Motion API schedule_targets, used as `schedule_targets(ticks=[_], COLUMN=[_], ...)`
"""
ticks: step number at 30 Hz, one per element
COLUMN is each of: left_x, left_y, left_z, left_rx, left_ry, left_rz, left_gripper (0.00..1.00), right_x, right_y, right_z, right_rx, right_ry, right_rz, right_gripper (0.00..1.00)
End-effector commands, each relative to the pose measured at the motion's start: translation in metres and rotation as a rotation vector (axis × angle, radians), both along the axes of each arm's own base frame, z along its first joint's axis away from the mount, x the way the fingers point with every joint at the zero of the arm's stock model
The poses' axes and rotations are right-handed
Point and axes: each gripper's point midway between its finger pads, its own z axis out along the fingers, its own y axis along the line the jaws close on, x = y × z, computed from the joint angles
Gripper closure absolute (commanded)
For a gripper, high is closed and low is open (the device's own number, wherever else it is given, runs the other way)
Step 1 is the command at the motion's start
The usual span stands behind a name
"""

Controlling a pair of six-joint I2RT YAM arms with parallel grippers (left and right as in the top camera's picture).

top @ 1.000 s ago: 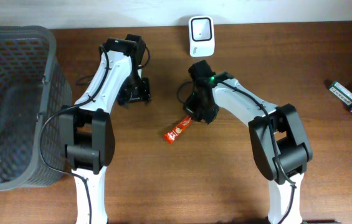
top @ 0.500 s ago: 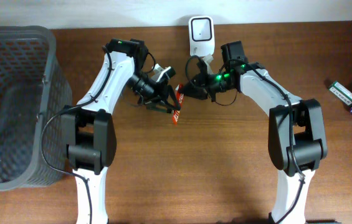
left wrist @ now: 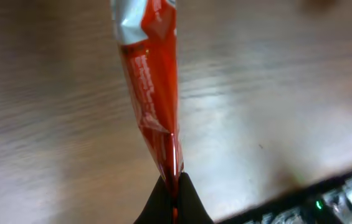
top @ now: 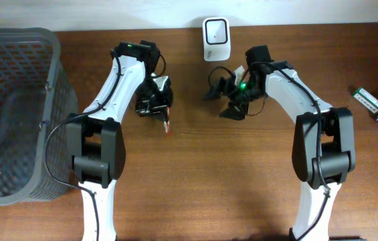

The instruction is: Scan the item barcode

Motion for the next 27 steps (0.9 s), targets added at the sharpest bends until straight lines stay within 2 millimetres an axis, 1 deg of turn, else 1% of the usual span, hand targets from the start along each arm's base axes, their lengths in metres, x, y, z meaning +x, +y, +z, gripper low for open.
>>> schedule_targets(ticks=[1,2,3,4,5,6,7,8,9,10,11,12,13,14,15,16,17,18,19,20,21,22,23,24,25,26,27], left_x=[0.016,0.019,0.021,0.024,0.028,0.033,0.034,0.032,0.028,0.025,0.017,0.008,-0.002,-0.008,-0.015,-0.014,-0.009,0.002,0.017,0.032,0.044,0.054,0.057,0.059,0.060,0.061,0.059], left_y=[0.051,0.053,0.055,0.052,0.044,0.033,0.026,0.017,0.002,-0.009,-0.021,-0.032,-0.043,-0.051,-0.062,-0.065,-0.065,-0.060,-0.047,-0.029,-0.006,0.026,0.045,0.064,0.081,0.096,0.105], left_z=[-0.007,-0.004,0.000,0.004,0.005,0.003,0.001,-0.004,-0.011,-0.019,-0.032,-0.046,-0.056,-0.057,-0.051,-0.034,-0.009,0.020,0.049,0.068,0.078,0.077,0.069,0.062,0.058,0.055,0.054], left_rx=[0.548,0.618,0.694,0.754,0.758,0.736,0.721,0.706,0.687,0.682,0.682,0.690,0.697,0.689,0.671,0.672,0.665,0.651,0.632,0.620,0.617,0.620,0.607,0.607,0.622,0.631,0.641], left_ry=[-0.158,-0.201,-0.252,-0.308,-0.350,-0.381,-0.396,-0.397,-0.409,-0.418,-0.419,-0.412,-0.398,-0.395,-0.390,-0.389,-0.397,-0.413,-0.434,-0.451,-0.449,-0.404,-0.353,-0.312,-0.285,-0.267,-0.248], left_rz=[0.164,0.167,0.179,0.190,0.181,0.180,0.186,0.188,0.163,0.138,0.102,0.060,0.009,-0.028,-0.073,-0.079,-0.066,-0.030,0.032,0.097,0.163,0.239,0.286,0.326,0.357,0.384,0.396], left_gripper=[1.00,1.00,1.00,1.00,1.00,1.00,1.00,1.00,1.00,1.00,0.98,0.89,0.54,0.52,0.51,0.51,0.50,0.48,0.45,0.38,0.28,0.18,0.03,0.01,0.01,0.01,0.01], right_x=[0.007,0.007,0.006,0.004,0.001,-0.001,-0.003,-0.006,-0.010,-0.013,-0.019,-0.026,-0.032,-0.033,-0.032,-0.031,-0.029,-0.025,-0.022,-0.018,-0.012,-0.001,0.010,0.018,0.027,0.034,0.036], right_y=[-0.006,-0.013,-0.033,-0.059,-0.081,-0.127,-0.149,-0.178,-0.209,-0.224,-0.242,-0.256,-0.266,-0.266,-0.264,-0.259,-0.250,-0.240,-0.228,-0.218,-0.198,-0.168,-0.137,-0.115,-0.076,-0.040,-0.015], right_z=[0.005,0.002,-0.003,-0.003,0.003,0.018,0.026,0.038,0.050,0.056,0.061,0.061,0.061,0.061,0.061,0.062,0.061,0.062,0.061,0.061,0.062,0.063,0.063,0.063,0.063,0.059,0.054], right_rx=[-0.112,-0.138,-0.213,-0.281,-0.320,-0.380,-0.409,-0.448,-0.477,-0.478,-0.475,-0.470,-0.474,-0.474,-0.474,-0.473,-0.471,-0.468,-0.470,-0.471,-0.449,-0.409,-0.393,-0.393,-0.389,-0.375,-0.362], right_ry=[-0.054,-0.047,-0.019,0.001,0.021,0.047,0.053,0.058,0.068,0.075,0.092,0.112,0.126,0.128,0.126,0.121,0.113,0.097,0.081,0.064,0.029,-0.028,-0.092,-0.148,-0.204,-0.237,-0.253], right_rz=[-0.018,-0.027,-0.052,-0.060,-0.064,-0.081,-0.087,-0.095,-0.126,-0.145,-0.170,-0.184,-0.191,-0.192,-0.186,-0.174,-0.154,-0.132,-0.105,-0.082,-0.048,-0.001,0.047,0.081,0.105,0.113,0.124], right_gripper=[0.14,0.14,0.14,0.14,0.14,0.14,0.14,0.14,0.14,0.13,0.13,0.13,0.13,0.13,0.13,0.13,0.14,0.16,0.19,0.23,0.27,0.37,0.56,0.70,0.86,0.92,0.96])
